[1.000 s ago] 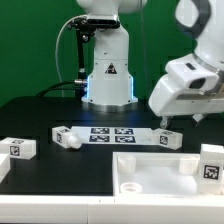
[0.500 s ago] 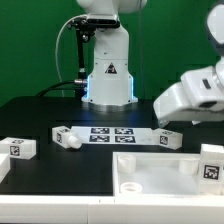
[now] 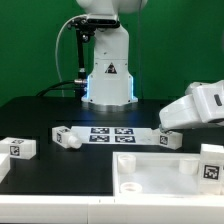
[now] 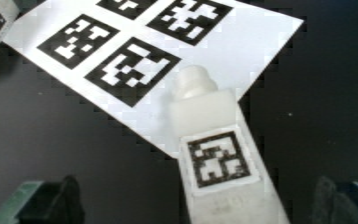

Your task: Assemble square table

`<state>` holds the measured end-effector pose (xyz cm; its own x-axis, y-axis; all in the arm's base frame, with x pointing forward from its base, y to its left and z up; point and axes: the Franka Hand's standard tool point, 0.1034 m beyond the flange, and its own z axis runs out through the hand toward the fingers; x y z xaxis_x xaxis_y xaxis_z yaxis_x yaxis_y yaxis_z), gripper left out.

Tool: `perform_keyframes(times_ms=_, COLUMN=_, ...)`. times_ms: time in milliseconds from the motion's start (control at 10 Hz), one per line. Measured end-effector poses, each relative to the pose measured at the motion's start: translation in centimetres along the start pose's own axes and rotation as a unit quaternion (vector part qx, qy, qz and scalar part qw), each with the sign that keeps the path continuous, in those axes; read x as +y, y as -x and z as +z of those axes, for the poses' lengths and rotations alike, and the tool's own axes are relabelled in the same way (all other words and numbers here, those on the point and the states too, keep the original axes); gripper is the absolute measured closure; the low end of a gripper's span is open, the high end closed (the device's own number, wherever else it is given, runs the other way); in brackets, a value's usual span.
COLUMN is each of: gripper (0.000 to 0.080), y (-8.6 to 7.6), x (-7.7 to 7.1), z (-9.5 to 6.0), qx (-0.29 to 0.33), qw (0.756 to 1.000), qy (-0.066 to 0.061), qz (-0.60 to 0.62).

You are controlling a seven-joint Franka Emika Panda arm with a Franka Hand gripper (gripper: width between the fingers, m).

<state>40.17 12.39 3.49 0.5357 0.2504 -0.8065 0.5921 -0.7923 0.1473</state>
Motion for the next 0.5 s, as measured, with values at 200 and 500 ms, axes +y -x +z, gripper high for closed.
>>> perform_keyframes(times_ms=200, gripper=0.0151, y=0.0, x=0.2, z=0.1, qx=0.0, qw=1.0, qy=-0.002, qz=0.004)
perform_keyframes(times_ms=500, gripper=0.0151, y=-0.6, x=-0.3, z=-1.0, qx=0.004, qw=0.999, qy=0.03, qz=-0.03)
